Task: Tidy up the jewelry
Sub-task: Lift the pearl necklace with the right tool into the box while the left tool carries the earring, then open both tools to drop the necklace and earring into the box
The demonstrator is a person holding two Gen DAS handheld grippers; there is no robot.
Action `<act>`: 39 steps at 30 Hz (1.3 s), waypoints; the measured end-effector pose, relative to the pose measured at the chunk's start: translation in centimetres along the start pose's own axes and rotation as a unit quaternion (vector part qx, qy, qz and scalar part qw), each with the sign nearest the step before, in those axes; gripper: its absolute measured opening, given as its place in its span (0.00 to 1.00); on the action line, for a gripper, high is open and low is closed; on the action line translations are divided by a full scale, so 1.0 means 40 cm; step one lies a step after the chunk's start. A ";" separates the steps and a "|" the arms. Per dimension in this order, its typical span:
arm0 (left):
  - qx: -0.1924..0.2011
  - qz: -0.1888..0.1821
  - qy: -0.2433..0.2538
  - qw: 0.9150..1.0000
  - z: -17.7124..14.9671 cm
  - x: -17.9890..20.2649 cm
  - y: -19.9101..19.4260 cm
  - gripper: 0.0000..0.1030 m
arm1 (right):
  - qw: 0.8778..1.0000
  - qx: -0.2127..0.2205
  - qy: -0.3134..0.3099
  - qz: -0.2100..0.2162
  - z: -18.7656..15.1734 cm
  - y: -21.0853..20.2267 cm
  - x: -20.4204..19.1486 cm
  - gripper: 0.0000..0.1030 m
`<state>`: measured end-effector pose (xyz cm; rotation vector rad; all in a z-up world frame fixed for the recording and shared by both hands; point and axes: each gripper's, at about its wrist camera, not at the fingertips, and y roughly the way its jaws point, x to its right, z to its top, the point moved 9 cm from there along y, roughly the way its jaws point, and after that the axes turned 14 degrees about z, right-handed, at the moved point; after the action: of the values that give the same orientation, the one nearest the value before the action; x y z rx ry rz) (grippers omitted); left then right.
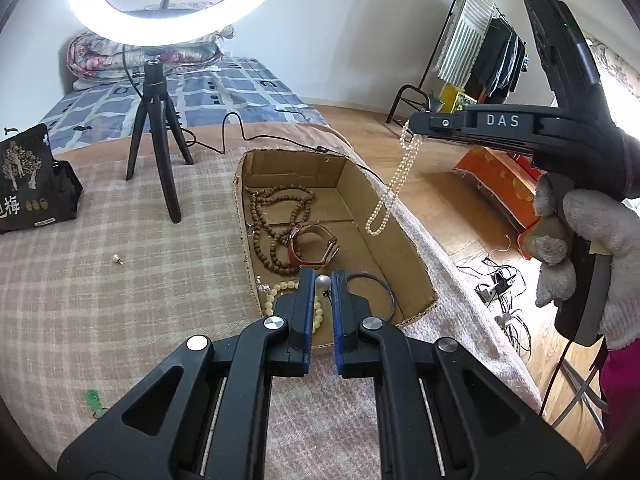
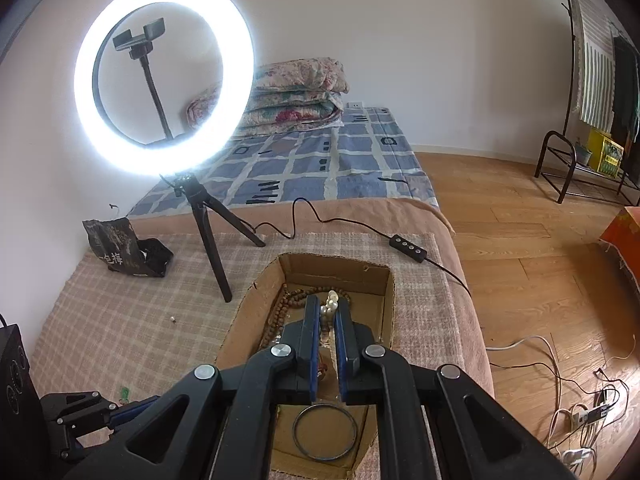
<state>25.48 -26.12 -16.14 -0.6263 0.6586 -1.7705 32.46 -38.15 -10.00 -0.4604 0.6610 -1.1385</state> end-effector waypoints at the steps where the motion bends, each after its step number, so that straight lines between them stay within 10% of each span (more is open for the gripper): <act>1: -0.001 0.000 0.001 1.000 0.002 0.007 0.009 0.06 | 1.000 -0.002 0.000 -0.001 0.002 0.009 0.006 0.05; 14: -0.014 0.000 0.015 1.000 0.010 0.049 0.085 0.06 | 1.000 -0.021 0.020 0.007 -0.004 0.118 0.052 0.08; 17: -0.023 0.010 0.015 1.000 0.006 0.044 0.098 0.13 | 0.999 -0.021 0.029 0.008 -0.009 0.126 0.054 0.29; 19: -0.022 0.009 0.013 1.000 0.005 0.042 0.099 0.53 | 0.999 -0.020 0.035 0.002 -0.011 0.129 0.059 0.41; 21: -0.008 0.013 0.011 1.000 0.008 0.037 0.088 0.61 | 0.999 -0.017 0.038 -0.008 -0.013 0.128 0.063 0.68; 27: -0.017 0.014 0.017 1.000 -0.001 0.034 0.093 0.62 | 0.999 -0.012 0.040 -0.029 -0.016 0.121 0.063 0.93; 39: -0.018 0.015 0.013 1.000 -0.021 0.016 0.058 0.62 | 0.998 -0.005 0.031 -0.048 -0.016 0.090 0.028 1.00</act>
<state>26.26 -27.20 -18.29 -0.6160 0.7163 -1.7457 34.76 -37.90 -13.05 -0.4715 0.7044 -1.2441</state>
